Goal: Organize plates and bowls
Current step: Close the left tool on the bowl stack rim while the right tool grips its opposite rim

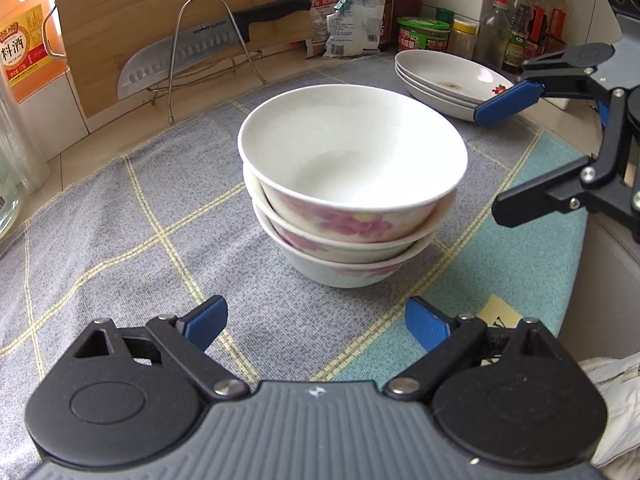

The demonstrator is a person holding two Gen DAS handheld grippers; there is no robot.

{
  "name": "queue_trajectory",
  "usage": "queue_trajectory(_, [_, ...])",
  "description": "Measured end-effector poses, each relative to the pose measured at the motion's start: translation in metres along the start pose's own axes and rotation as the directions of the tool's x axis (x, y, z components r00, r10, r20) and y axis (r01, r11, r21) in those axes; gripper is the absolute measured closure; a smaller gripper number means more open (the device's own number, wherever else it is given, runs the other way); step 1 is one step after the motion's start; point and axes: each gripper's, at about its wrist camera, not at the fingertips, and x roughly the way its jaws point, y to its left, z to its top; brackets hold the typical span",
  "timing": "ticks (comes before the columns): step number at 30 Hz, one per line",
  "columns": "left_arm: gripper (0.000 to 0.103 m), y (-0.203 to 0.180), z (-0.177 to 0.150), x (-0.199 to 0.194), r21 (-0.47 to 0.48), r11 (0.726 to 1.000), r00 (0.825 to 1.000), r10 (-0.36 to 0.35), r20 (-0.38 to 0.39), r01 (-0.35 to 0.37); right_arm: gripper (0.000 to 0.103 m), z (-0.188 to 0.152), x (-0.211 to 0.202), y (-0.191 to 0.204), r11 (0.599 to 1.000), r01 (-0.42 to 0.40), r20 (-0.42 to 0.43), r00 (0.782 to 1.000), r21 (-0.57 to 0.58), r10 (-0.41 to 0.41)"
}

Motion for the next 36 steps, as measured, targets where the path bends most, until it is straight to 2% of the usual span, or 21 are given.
queue_trajectory(7, [0.005,-0.014,0.006,0.019,-0.023,0.999,0.997,0.046,-0.065,-0.047,0.0,-0.021,0.054,-0.026,0.994,-0.066,-0.149,0.987,-0.085,0.052])
queue_trajectory(10, [0.0,-0.012,0.006,0.023,-0.082,0.995,0.995,0.052,-0.087,-0.059,0.0,-0.022,0.067,-0.031,0.984,-0.102,-0.164,0.983,-0.146,0.078])
queue_trajectory(12, [0.0,-0.011,0.004,0.023,-0.088,0.994,0.996,0.058,-0.071,-0.064,0.0,-0.023,0.074,-0.033,0.972,-0.149,-0.189,0.975,-0.182,0.115])
queue_trajectory(15, [0.0,-0.011,0.001,0.023,-0.103,0.992,0.996,0.071,-0.048,-0.076,0.0,-0.029,0.075,-0.029,0.945,-0.163,-0.174,0.978,-0.282,0.117])
queue_trajectory(22, [0.0,-0.013,-0.003,0.021,-0.125,0.988,0.995,0.097,0.001,-0.096,0.0,-0.037,0.071,-0.034,0.929,-0.198,-0.121,0.978,-0.312,0.168])
queue_trajectory(30, [0.001,-0.002,0.001,0.022,-0.016,1.0,1.0,0.013,0.026,-0.013,0.0,-0.039,0.067,-0.033,0.941,-0.174,-0.103,0.983,-0.289,0.151])
queue_trajectory(34, [0.002,0.01,0.004,0.015,0.079,0.994,0.994,-0.081,0.073,0.075,0.0,-0.029,0.071,-0.025,0.942,-0.163,-0.142,0.982,-0.294,0.125])
queue_trajectory(36, [0.002,0.016,0.006,0.013,0.127,0.985,0.989,-0.125,0.084,0.113,0.0,-0.024,0.069,-0.019,0.937,-0.16,-0.126,0.984,-0.312,0.126])
